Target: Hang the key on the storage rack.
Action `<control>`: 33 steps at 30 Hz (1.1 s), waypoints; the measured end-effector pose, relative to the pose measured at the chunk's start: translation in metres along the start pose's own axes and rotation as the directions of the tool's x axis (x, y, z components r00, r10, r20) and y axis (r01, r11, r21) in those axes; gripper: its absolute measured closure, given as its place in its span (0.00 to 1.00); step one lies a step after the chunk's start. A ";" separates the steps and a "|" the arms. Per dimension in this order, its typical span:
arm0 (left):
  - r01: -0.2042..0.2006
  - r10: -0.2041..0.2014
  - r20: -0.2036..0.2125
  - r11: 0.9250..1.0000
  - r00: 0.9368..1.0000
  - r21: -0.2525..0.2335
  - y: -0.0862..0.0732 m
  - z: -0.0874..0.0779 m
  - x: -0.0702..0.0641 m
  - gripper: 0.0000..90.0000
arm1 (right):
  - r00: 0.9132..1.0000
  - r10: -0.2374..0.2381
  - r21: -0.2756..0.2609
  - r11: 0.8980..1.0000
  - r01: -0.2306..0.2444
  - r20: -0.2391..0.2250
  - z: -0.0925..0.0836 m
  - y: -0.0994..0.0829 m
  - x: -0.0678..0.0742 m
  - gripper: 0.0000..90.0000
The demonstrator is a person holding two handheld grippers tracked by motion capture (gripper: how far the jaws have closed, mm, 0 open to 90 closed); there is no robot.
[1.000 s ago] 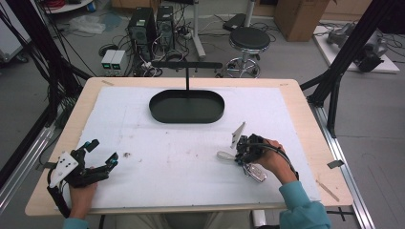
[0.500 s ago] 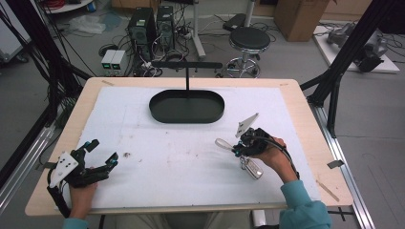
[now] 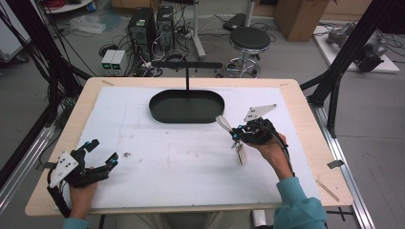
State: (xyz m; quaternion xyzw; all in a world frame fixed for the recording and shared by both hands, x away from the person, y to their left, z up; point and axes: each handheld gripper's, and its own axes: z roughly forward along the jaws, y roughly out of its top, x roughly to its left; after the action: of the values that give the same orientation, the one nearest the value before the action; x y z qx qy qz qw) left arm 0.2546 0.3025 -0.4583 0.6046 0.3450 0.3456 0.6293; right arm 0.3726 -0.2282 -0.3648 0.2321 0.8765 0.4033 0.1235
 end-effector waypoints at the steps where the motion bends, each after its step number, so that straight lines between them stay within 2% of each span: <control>1: 0.001 -0.001 0.000 1.000 1.000 0.001 0.000 0.000 0.000 0.14 | 1.000 0.000 0.000 1.000 0.000 0.000 0.000 0.000 0.000 0.91; 3: 0.001 -0.001 0.000 1.000 1.000 0.001 0.000 0.000 0.000 0.14 | 0.999 0.004 -0.045 0.999 -0.002 0.032 -0.001 0.002 0.001 0.91; 6: 0.001 -0.001 -0.001 1.000 1.000 0.002 0.000 0.000 0.000 0.14 | 0.998 0.047 -0.120 0.992 -0.041 0.046 -0.002 0.006 -0.003 0.91; 8: 0.002 -0.002 -0.001 1.000 1.000 0.001 0.000 0.000 0.000 0.14 | 0.997 0.047 -0.132 0.991 -0.038 0.059 -0.002 0.008 -0.003 0.91; 9: 0.001 -0.001 -0.001 1.000 1.000 0.001 0.000 0.000 0.000 0.14 | 0.996 0.065 -0.168 0.984 -0.053 0.064 -0.002 0.009 -0.005 0.91; 13: -0.001 0.001 -0.001 1.000 1.000 0.001 0.000 0.000 0.000 0.14 | 0.991 0.095 -0.214 0.974 -0.072 0.095 0.000 0.014 -0.010 0.91; 15: -0.004 0.004 0.000 1.000 1.000 0.000 0.000 0.000 0.000 0.14 | 0.990 0.099 -0.217 0.973 -0.075 0.101 0.000 0.015 -0.011 0.91; 16: -0.005 0.005 0.000 1.000 1.000 0.000 0.000 0.000 0.000 0.14 | 0.987 0.100 -0.238 0.969 -0.068 0.125 0.001 0.018 -0.013 0.91; 18: -0.005 0.005 0.000 1.000 1.000 -0.001 0.000 0.000 0.000 0.14 | 0.985 0.105 -0.250 0.966 -0.069 0.134 0.001 0.020 -0.014 0.91; 21: -0.005 0.005 0.001 1.000 1.000 0.001 0.000 0.000 0.000 0.14 | 0.978 0.126 -0.274 0.959 -0.078 0.164 0.003 0.026 -0.016 0.91; 22: -0.005 0.005 0.000 1.000 1.000 0.000 0.000 0.000 0.000 0.14 | 0.973 0.139 -0.292 0.953 -0.080 0.187 0.004 0.030 -0.018 0.91; 24: -0.005 0.005 0.000 1.000 1.000 0.000 0.000 0.000 0.000 0.14 | 0.971 0.140 -0.298 0.951 -0.077 0.195 0.005 0.032 -0.019 0.91; 25: -0.005 0.005 0.000 1.000 1.000 0.000 0.000 0.000 0.000 0.14 | 0.967 0.156 -0.304 0.948 -0.089 0.204 0.007 0.036 -0.021 0.91; 30: -0.006 0.006 0.000 1.000 1.000 0.000 0.000 0.000 0.000 0.14 | 0.960 0.158 -0.310 0.947 -0.081 0.232 0.011 0.047 -0.026 0.91; 33: -0.005 0.005 0.000 1.000 1.000 -0.001 0.000 0.000 -0.001 0.14 | 0.950 0.166 -0.308 0.948 -0.080 0.264 0.016 0.058 -0.032 0.91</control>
State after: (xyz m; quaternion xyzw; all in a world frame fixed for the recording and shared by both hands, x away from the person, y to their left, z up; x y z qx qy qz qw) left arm 0.2545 0.3020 -0.4583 0.6052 0.3431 0.3475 0.6287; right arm 0.4246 -0.2016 -0.3297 0.3220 0.7633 0.4980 0.2565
